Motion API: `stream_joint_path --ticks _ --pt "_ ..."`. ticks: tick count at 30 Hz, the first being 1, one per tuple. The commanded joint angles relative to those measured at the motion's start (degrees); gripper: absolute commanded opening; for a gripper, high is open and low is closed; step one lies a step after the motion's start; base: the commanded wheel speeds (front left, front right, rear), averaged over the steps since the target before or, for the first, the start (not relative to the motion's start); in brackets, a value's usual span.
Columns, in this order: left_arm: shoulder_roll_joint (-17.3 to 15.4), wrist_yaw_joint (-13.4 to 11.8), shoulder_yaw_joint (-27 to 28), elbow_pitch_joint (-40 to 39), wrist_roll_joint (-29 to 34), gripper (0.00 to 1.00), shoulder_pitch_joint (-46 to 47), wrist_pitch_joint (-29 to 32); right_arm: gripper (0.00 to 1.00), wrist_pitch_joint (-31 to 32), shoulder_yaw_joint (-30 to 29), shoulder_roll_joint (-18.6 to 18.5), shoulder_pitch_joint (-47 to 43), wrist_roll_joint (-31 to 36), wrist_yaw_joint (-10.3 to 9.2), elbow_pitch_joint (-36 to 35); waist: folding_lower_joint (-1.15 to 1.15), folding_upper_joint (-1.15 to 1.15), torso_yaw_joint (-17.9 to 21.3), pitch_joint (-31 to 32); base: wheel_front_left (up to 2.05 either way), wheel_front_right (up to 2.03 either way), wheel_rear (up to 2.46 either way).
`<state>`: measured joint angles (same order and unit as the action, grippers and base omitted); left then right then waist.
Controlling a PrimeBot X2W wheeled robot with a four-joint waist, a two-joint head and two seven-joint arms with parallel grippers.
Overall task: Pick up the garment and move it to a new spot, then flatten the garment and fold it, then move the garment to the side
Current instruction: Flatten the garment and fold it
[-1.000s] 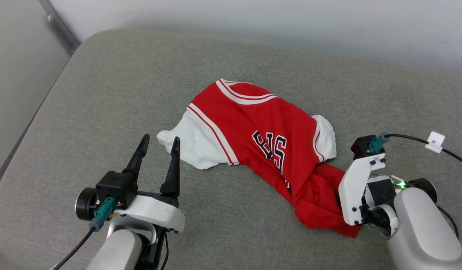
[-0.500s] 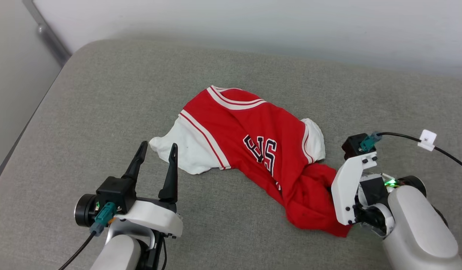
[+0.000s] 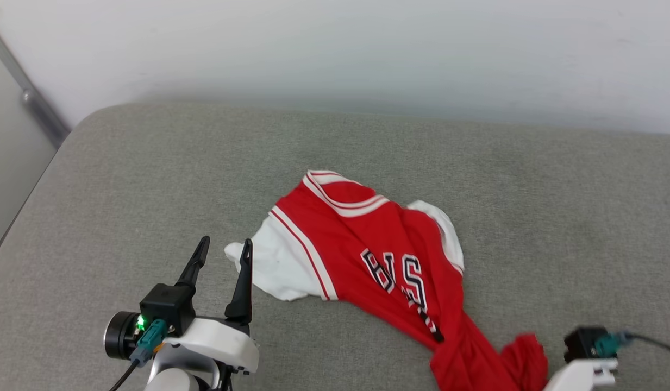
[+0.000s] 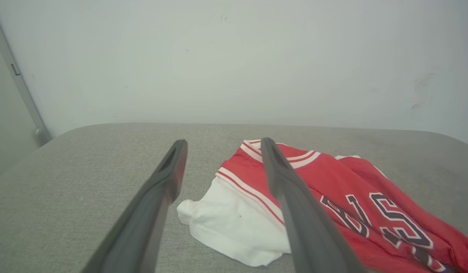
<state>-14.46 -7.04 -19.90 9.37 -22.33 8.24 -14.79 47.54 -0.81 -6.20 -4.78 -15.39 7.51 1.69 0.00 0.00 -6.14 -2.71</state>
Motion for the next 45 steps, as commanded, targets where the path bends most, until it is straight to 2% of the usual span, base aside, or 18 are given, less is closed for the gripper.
stream_joint_path --ticks 1,8,9,10,11,20,23,26,29,34,40,45 --pt "-0.54 -0.20 0.22 -0.39 0.08 1.00 -0.88 0.05 0.00 0.58 -1.40 1.30 -3.98 0.16 -0.04 -2.38 0.00 0.00 0.49 0.20 0.00 0.00 0.00" --pt "-1.05 -0.47 0.03 -1.16 -0.38 1.00 -1.67 0.75 0.00 0.69 -5.57 3.34 -14.90 -0.08 -0.04 -4.82 0.00 0.00 0.73 0.17 0.00 0.00 0.00" --pt "-1.11 -0.59 0.05 -1.30 -0.44 1.00 -1.76 0.83 0.18 -0.43 -5.61 3.37 -15.20 -0.71 -0.04 -4.62 0.00 0.00 0.81 0.07 0.00 0.00 0.00" --pt "-1.13 -0.63 0.02 -1.43 -0.46 1.00 -1.77 0.94 0.53 -2.00 -5.50 3.40 -15.11 -1.42 -0.04 -4.34 0.00 0.00 0.88 -0.02 0.00 0.00 0.00" --pt "-1.17 -0.78 0.00 -1.50 -0.45 1.00 -1.78 0.93 1.00 -4.14 -5.26 3.40 -14.60 -1.65 -0.04 -4.30 0.00 0.00 0.96 -0.01 0.00 0.00 0.00" --pt "-1.53 -1.49 0.04 -2.11 -0.90 1.00 -2.33 1.53 1.00 -32.32 -7.10 3.38 -6.23 0.53 -0.03 -3.12 0.00 0.00 1.40 0.67 0.00 0.00 0.00" --pt "-1.48 -1.83 0.12 -2.24 -1.03 1.00 -2.72 1.69 1.00 -37.92 -6.24 3.38 -3.74 1.67 -0.03 -2.09 0.00 0.00 1.34 1.05 0.00 0.00 0.00" --pt "-1.57 -2.10 0.22 -2.46 -1.28 1.00 -2.86 1.73 1.00 -40.36 -5.30 3.37 -1.17 2.64 -0.04 -0.94 0.00 0.00 1.34 1.21 0.00 0.00 0.00" --pt "-1.69 -2.35 0.32 -2.82 -1.41 1.00 -2.64 1.86 1.00 -38.68 -4.56 3.39 2.46 3.28 -0.03 1.02 0.00 0.00 1.36 0.95 0.00 0.00 0.00" --pt "-1.75 -2.19 0.15 -3.29 -1.53 1.00 -1.61 1.92 1.00 -30.50 -3.30 2.97 8.55 4.45 -0.03 5.11 0.00 0.00 0.83 -0.03 0.00 0.00 0.00" --pt "-0.84 -1.30 -0.84 -3.10 -1.40 1.00 0.20 1.46 1.00 -15.41 -0.62 -1.78 18.05 2.91 -0.04 11.83 0.00 0.00 -1.91 -2.14 0.00 0.00 0.00" --pt "-0.10 -0.37 -1.32 -2.54 -1.41 1.00 1.96 0.87 1.00 -7.77 3.16 -4.77 23.97 1.59 -0.03 16.92 0.00 0.00 -4.48 -4.64 0.00 0.00 0.00"
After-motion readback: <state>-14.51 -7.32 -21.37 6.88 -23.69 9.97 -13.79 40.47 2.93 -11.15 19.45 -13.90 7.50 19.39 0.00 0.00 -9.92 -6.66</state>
